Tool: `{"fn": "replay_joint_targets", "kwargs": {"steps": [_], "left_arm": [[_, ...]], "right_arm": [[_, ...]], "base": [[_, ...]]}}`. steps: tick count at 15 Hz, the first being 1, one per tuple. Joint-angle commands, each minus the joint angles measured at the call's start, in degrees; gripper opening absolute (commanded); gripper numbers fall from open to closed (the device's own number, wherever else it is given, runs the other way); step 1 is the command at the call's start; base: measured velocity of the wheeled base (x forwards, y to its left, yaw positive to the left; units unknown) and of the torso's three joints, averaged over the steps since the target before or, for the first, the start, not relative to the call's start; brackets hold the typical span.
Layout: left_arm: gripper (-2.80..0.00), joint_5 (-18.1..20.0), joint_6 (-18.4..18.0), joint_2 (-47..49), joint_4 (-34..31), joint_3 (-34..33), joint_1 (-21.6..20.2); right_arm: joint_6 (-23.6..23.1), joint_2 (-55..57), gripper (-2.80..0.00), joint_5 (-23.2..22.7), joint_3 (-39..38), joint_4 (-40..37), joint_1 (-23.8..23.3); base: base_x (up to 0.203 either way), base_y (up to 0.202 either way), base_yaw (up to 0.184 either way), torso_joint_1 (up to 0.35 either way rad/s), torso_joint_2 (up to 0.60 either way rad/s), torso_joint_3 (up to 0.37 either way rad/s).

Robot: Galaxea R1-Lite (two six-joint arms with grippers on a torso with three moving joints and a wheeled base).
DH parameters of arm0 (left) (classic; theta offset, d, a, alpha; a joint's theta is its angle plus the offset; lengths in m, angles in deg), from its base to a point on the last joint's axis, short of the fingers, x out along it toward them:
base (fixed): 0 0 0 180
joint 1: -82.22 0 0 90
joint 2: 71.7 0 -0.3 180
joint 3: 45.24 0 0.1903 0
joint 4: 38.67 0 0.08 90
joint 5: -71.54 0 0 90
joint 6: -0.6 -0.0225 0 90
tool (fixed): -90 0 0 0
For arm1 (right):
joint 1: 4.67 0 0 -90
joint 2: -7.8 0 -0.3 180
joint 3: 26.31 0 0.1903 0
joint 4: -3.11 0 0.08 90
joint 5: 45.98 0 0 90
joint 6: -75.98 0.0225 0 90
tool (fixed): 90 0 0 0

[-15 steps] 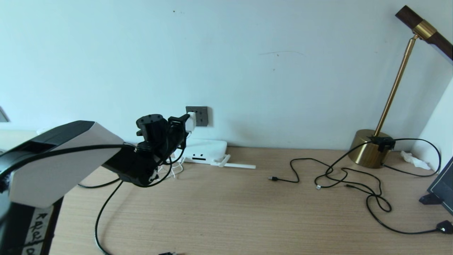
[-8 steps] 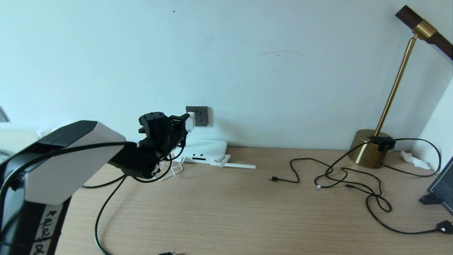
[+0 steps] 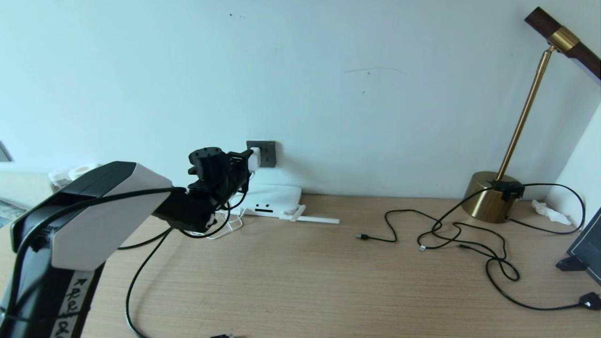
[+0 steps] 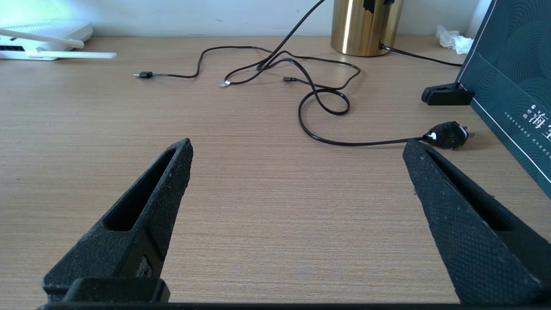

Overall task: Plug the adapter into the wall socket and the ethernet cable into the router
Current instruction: Hand it to the other hand

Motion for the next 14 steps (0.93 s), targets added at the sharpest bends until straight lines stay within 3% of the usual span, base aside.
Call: {"fn": "replay_joint_targets", "kwargs": {"steps": [1,14], "left_arm": [[-2.8,-0.09,0.46,1.07,0.16,1.04,0.09],[-2.8,-0.27,0.64,2.56,-2.13,4.55,0.0]], "right_arm": [[0.01,0.0,0.0,0.01,0.0,-0.03,0.02],[0.01,0.0,0.0,0.01,-0.05,-0.03,0.01]], "base": [[0.0,0.0,0.0,0.0,0.0,0.0],[0.0,0.0,0.0,0.0,0.0,0.0]]}}
